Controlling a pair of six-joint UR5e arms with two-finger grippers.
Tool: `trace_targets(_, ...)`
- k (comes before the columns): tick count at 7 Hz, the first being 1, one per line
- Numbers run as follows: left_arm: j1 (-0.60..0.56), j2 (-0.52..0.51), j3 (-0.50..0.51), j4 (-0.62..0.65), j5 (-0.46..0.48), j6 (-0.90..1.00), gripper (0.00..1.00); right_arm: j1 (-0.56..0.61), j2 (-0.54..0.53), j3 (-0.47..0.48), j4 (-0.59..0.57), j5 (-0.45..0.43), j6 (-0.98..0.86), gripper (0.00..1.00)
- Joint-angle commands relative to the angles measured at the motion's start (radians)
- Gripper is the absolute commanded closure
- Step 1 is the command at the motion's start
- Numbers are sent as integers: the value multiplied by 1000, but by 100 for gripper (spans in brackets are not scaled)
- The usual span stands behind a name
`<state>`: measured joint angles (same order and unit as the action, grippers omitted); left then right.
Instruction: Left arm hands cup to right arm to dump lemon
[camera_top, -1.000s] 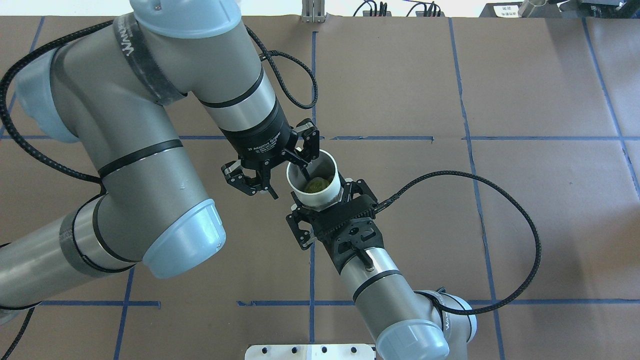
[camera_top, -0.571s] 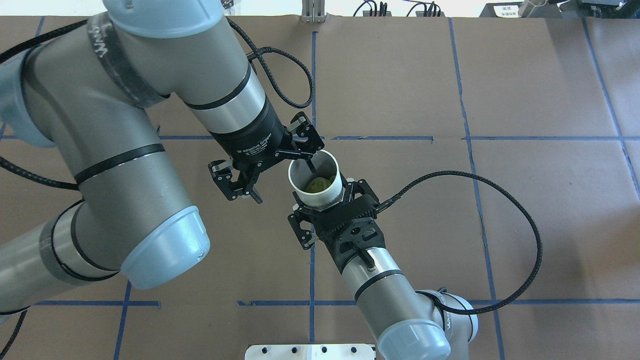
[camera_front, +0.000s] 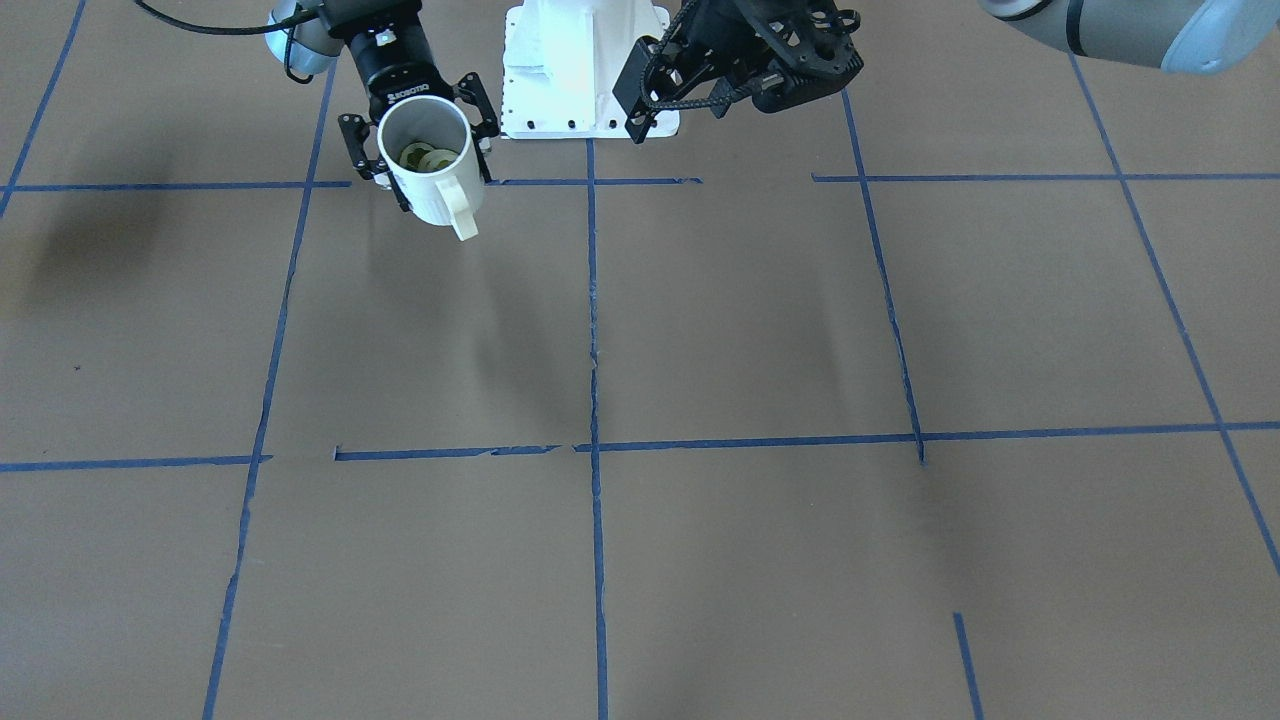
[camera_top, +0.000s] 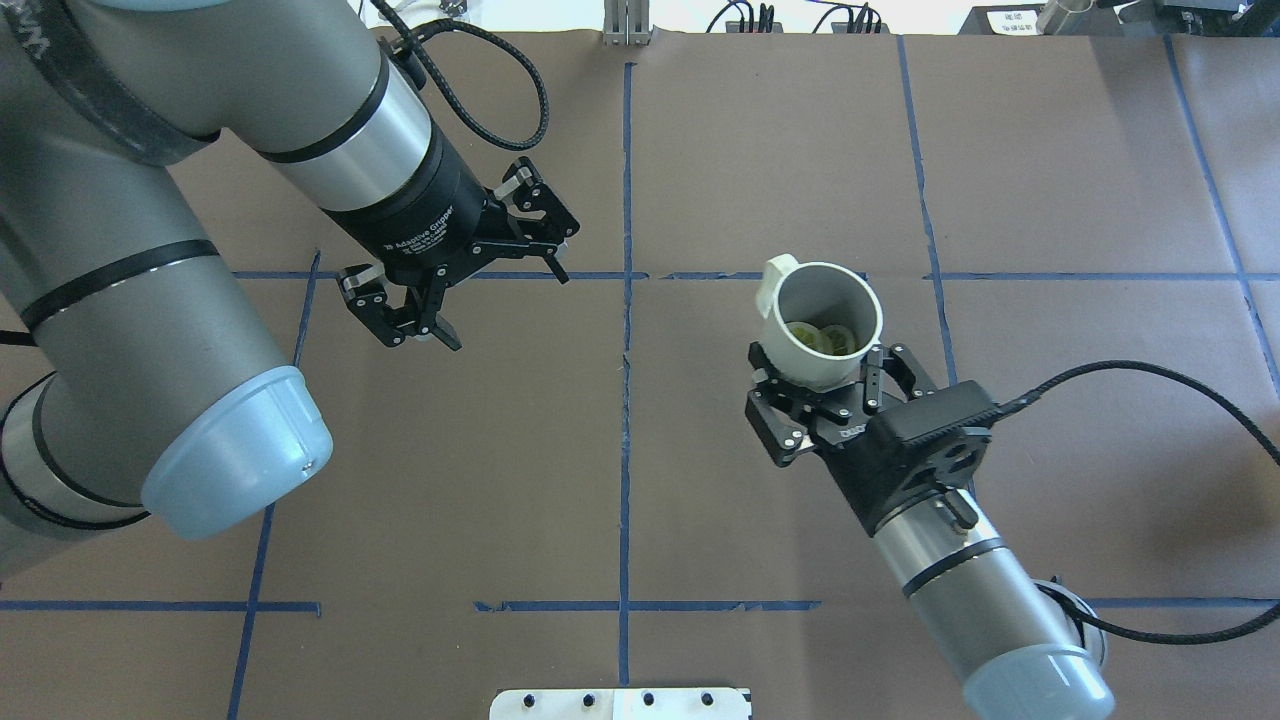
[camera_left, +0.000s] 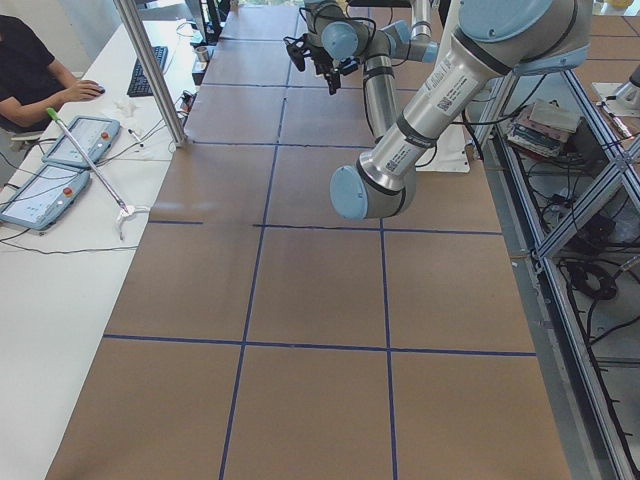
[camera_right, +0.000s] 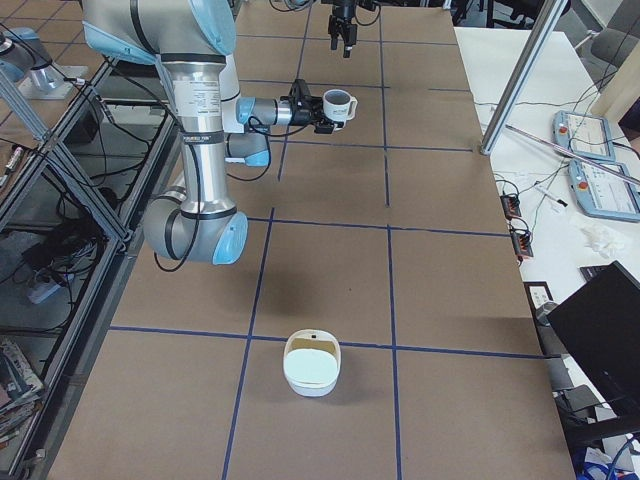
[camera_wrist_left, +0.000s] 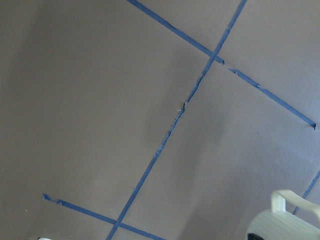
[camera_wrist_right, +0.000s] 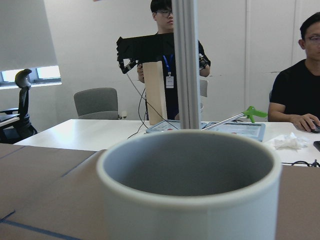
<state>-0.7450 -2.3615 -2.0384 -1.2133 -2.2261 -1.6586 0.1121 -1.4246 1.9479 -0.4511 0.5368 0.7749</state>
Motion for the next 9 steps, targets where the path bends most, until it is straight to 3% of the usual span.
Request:
trace_targets(1, -4, 19, 0, 0, 20, 0, 0, 1, -213, 3, 279, -49, 61, 89)
trace_targets(4, -2, 22, 4, -2, 28, 0, 0, 1, -503, -68, 597, -121, 104, 94)
trace_targets(7, 3, 22, 14, -3, 42, 0, 0, -2, -542, -383, 1121, -164, 156, 98)
trace_targets(8, 4, 22, 14, -3, 42, 0, 0, -3, -553, -485, 1246, -163, 158, 99)
trace_targets(9, 4, 21, 12, -3, 43, -1, 0, -3, -556, -509, 1294, -163, 170, 99)
